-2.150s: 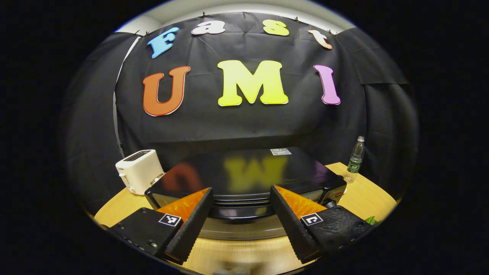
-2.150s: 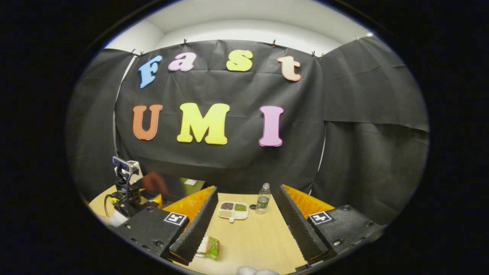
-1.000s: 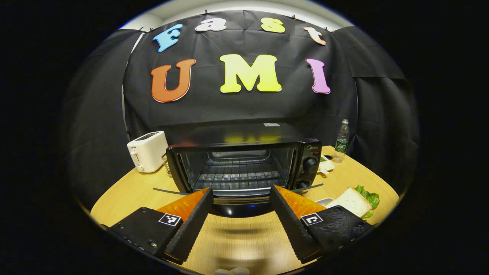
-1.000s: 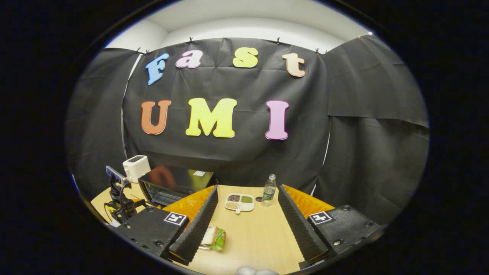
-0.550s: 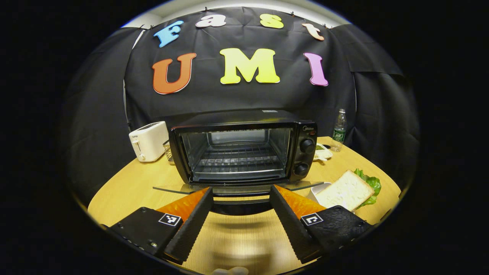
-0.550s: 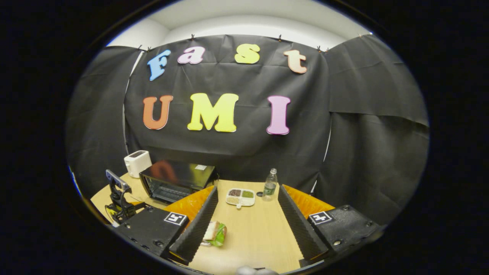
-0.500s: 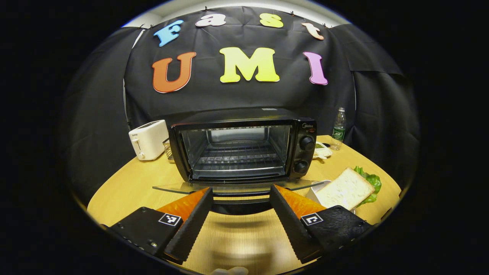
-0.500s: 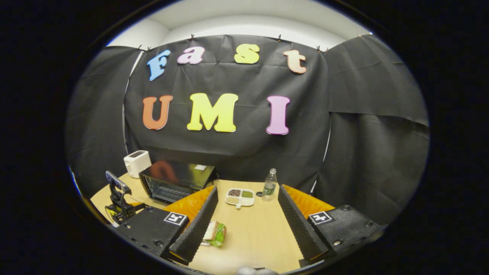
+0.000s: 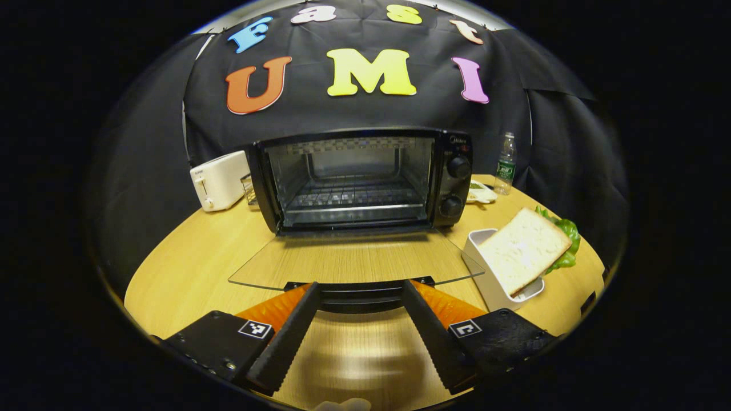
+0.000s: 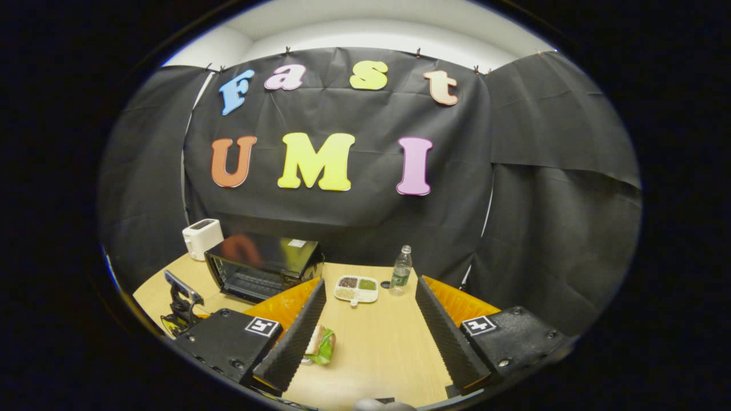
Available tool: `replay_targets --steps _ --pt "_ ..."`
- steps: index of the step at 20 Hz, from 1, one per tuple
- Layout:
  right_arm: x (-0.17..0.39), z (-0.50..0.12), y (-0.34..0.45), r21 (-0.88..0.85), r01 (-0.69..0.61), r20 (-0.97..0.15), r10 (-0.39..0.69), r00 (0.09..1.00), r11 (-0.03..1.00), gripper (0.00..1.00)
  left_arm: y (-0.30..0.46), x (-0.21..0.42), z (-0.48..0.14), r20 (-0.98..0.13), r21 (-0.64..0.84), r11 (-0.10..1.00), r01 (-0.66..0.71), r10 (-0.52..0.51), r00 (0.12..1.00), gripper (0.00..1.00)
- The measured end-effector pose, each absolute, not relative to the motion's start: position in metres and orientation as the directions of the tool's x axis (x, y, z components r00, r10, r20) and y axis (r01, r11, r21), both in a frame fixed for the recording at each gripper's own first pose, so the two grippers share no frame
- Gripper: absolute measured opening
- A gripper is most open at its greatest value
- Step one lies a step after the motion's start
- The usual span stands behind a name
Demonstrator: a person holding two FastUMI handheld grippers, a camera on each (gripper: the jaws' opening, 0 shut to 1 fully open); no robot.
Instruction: Open the electric oven with the left hand, put the food in, and close the electric oven.
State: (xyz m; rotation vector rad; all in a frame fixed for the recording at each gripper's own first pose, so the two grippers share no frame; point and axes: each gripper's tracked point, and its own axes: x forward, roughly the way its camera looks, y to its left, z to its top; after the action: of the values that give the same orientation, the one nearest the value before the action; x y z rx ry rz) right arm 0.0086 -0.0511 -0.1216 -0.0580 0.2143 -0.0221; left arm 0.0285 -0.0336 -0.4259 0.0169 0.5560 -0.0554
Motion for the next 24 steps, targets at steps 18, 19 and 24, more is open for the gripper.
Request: replay_targets --steps 18,19,24 --pt "0.035 -0.167 -0.051 0.011 -0.009 -0.285 0.012 0.959 1.0 1.0 -0.014 0.033 -0.341 -0.414 0.051 0.997 0.052 -0.026 0.91 0.96" --pt "0.037 -0.181 -0.052 0.033 -0.01 -0.307 0.02 0.951 0.999 1.0 -0.008 0.032 -0.321 -0.386 0.054 0.998 0.042 -0.018 0.922 0.96" --pt "0.043 -0.261 -0.051 0.168 -0.001 -0.43 0.074 0.9 0.986 1.0 0.009 0.028 -0.206 -0.208 0.072 0.997 -0.004 0.019 0.978 0.96"
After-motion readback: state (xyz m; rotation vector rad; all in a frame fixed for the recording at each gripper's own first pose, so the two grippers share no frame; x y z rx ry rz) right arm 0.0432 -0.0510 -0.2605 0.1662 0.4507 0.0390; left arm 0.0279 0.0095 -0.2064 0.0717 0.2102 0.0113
